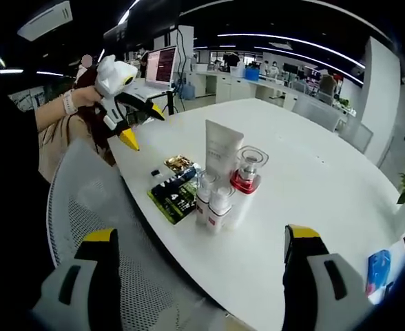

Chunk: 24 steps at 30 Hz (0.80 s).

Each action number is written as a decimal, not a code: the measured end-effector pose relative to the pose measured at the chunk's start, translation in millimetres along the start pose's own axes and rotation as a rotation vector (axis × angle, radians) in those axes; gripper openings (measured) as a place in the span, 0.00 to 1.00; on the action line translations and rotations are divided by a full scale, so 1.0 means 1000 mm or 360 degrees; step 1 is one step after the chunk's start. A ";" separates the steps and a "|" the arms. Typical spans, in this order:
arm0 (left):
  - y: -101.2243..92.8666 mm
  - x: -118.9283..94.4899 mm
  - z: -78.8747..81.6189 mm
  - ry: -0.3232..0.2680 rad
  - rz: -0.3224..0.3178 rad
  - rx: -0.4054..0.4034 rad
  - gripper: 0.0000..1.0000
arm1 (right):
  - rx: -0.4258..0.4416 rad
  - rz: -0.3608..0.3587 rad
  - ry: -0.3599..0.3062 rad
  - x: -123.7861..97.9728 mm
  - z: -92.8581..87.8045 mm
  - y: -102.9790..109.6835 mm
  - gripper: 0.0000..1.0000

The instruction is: Arrange the skincare products in the storage area until every visible bottle or jar stands upright without overlapping.

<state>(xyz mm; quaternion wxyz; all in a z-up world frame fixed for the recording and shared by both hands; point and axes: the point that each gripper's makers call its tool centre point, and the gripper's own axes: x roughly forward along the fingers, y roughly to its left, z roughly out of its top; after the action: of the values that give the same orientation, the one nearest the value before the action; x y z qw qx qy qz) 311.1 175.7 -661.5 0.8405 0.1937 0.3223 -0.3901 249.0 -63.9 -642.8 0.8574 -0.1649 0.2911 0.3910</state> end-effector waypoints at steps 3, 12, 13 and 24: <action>-0.003 -0.007 0.001 -0.0044 0.0020 -0.0041 0.80 | 0.0019 -0.0004 -0.0010 0.000 0.000 0.000 1.00; -0.007 -0.020 -0.003 -0.0116 0.0061 -0.0108 0.92 | 0.0055 -0.0014 -0.0003 0.004 0.002 0.002 1.00; -0.006 -0.022 -0.002 -0.0131 0.0068 -0.0134 0.93 | 0.0059 -0.0019 -0.0005 0.005 0.003 0.003 1.00; -0.009 -0.031 -0.008 -0.0199 0.0061 -0.0204 0.97 | 0.0144 -0.0081 -0.0025 0.012 0.012 0.007 1.00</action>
<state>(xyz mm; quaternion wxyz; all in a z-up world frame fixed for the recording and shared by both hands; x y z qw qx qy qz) 285.8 191.7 -646.6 0.8770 0.1209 0.2896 -0.3638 254.7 -46.5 -641.8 0.8759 -0.1302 0.2974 0.3568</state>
